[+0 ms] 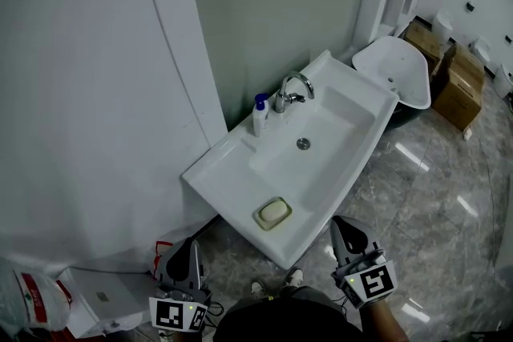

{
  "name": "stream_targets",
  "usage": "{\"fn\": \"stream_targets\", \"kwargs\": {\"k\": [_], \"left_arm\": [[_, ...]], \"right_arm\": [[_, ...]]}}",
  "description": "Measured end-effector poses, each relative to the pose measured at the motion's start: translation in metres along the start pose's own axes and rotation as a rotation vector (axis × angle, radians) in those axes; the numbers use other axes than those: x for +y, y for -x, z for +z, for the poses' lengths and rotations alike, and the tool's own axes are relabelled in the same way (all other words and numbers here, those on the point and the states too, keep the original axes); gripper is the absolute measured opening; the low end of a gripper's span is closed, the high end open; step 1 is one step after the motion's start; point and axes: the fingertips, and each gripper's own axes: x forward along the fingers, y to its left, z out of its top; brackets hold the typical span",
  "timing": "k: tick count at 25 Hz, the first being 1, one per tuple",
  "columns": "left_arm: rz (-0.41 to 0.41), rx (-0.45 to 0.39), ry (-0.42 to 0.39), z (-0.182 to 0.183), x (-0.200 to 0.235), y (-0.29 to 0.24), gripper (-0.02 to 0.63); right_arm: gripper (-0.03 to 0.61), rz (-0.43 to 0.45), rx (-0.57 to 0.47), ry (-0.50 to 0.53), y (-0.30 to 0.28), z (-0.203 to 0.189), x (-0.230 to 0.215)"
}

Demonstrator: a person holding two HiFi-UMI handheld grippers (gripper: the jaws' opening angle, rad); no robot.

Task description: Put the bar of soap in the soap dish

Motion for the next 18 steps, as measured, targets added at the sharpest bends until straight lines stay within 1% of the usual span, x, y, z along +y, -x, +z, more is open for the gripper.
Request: {"fn": "stream_targets", "kwargs": {"k": [2, 10, 18], "left_arm": [[-0.002, 0.003, -0.004, -0.0012, 0.0003, 0.0029, 0.02], [-0.015, 0.015, -0.001, -0.0048, -0.0027, 0.0062, 0.02], [-0.02, 0.004, 0.004, -0.0044, -0.0026, 0.0012, 0.02]], "right_arm": [[0.011, 0.009, -0.009, 0.003, 0.0032, -0.0004, 0.0051], [0.011, -0.007, -0.031, -0.014, 0.0065, 0.0018, 0.0047], [0.011, -0.009, -0.037, -0.013, 0.0031, 0.003, 0.0035]]}}
